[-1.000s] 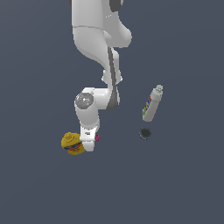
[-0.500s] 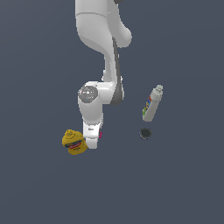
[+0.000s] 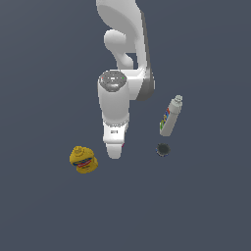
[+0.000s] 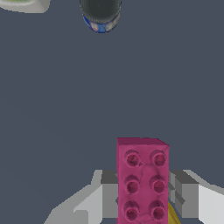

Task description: Pick up a designated object from a clutter of objects.

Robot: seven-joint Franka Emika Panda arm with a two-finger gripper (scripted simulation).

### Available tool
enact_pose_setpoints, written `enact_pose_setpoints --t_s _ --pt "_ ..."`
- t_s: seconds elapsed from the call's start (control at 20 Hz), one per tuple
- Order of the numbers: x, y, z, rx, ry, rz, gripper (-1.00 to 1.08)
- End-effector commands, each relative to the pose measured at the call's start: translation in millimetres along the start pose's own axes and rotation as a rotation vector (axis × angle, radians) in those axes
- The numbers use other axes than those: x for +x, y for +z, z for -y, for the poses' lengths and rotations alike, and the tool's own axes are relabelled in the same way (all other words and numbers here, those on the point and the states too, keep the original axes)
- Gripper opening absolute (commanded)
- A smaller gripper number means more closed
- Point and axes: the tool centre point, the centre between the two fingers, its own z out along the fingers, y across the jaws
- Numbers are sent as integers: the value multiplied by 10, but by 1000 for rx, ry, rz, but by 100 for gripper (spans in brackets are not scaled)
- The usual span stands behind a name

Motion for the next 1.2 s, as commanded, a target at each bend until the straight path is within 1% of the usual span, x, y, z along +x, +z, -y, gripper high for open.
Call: enact_pose_setpoints --t_s 0.0,0.65,0.9,1.15 --pt "156 -273 -4 2 0 0 -100" --pt "893 -1596 -80 10 5 -3 -100" --pt "1078 -1944 -120 11 8 -3 -100" --pt "1193 -2161 -154 12 10 -3 -100"
